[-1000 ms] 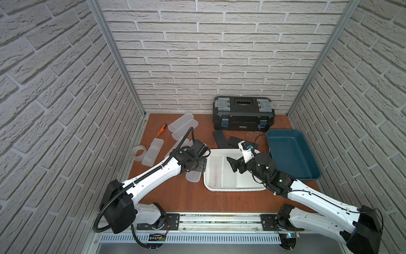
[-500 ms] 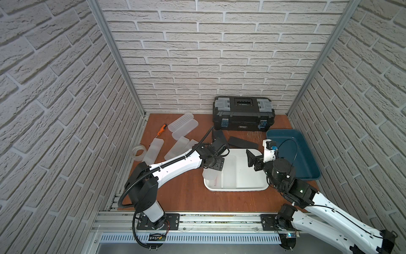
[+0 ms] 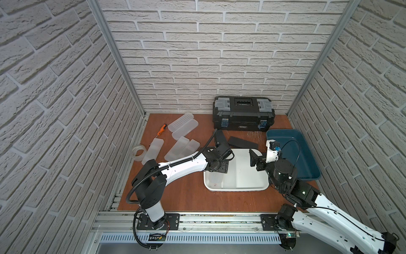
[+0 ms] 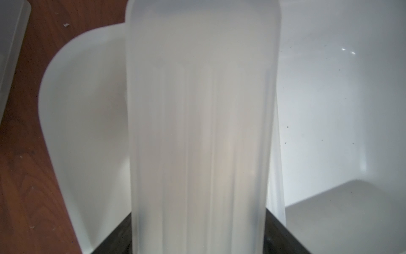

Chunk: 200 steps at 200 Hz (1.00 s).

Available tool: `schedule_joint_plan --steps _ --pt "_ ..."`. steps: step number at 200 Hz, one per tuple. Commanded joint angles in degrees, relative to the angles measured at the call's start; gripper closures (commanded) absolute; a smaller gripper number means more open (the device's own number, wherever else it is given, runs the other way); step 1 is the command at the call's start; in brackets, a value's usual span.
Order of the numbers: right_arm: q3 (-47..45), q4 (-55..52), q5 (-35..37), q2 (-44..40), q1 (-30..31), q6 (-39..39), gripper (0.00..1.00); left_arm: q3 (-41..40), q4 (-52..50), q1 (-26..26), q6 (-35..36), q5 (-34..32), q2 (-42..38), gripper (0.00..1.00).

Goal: Place the pencil cases by color into the storage box
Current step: Place the pencil case at the storage box.

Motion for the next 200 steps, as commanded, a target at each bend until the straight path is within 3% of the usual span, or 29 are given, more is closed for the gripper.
schedule_joint_plan --steps 1,200 --pt "0.3 0.3 -0.2 0.2 -0.2 1.2 0.05 -1.2 2.2 -0.2 -2.6 -1.0 -0.5 0.46" --pt "0.4 -0.1 -1.6 1.9 -0.9 2.0 0.04 -4.4 0.4 -1.1 -6.0 -1.7 4.9 0.43"
